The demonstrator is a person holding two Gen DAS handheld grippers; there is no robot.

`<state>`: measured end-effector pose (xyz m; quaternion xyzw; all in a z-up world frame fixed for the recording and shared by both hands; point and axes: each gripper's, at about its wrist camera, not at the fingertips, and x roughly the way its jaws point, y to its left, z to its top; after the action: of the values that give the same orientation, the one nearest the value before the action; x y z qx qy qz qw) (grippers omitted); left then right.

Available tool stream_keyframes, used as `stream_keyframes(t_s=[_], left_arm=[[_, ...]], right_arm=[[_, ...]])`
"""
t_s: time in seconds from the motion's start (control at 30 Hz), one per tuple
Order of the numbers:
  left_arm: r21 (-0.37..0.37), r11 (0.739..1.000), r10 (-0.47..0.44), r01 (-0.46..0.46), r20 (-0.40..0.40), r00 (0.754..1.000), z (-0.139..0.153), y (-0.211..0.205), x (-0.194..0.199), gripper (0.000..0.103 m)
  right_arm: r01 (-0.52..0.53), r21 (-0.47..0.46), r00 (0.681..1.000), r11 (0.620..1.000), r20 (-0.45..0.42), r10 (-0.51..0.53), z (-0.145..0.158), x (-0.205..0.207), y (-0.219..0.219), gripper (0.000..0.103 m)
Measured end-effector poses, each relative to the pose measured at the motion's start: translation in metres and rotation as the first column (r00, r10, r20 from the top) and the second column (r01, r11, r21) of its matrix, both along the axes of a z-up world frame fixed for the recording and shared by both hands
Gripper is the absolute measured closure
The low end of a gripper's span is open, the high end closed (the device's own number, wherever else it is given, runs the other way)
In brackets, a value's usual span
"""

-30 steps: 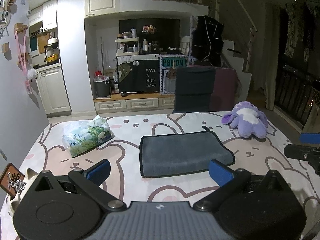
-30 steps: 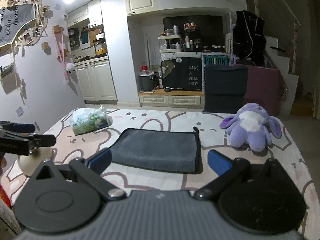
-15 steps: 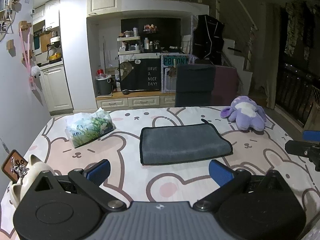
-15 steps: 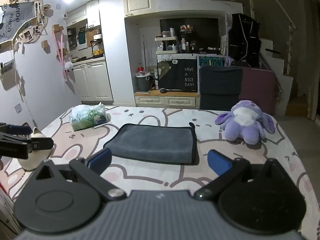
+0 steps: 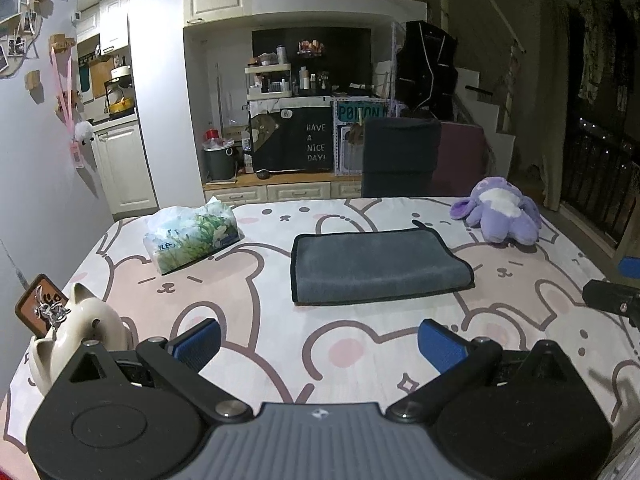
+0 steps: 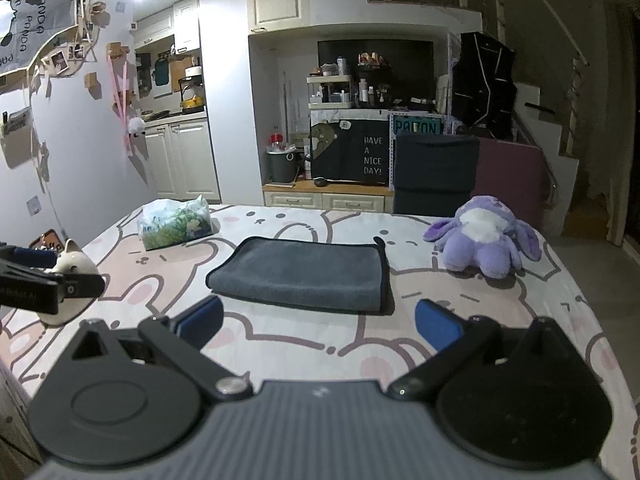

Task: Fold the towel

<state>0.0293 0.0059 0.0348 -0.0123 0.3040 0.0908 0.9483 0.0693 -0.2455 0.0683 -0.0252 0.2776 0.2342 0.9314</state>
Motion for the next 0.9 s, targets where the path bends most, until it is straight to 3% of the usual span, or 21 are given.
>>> stream_keyframes(t_s=[0.9], left_arm=[[0.014, 1.0, 0.026, -0.026, -0.021, 0.999, -0.014, -0.001, -0.028, 0.0]], right_arm=[[0.003, 0.001, 1.0, 1.0, 0.019, -0.003, -0.012, -0.018, -0.005, 0.0]])
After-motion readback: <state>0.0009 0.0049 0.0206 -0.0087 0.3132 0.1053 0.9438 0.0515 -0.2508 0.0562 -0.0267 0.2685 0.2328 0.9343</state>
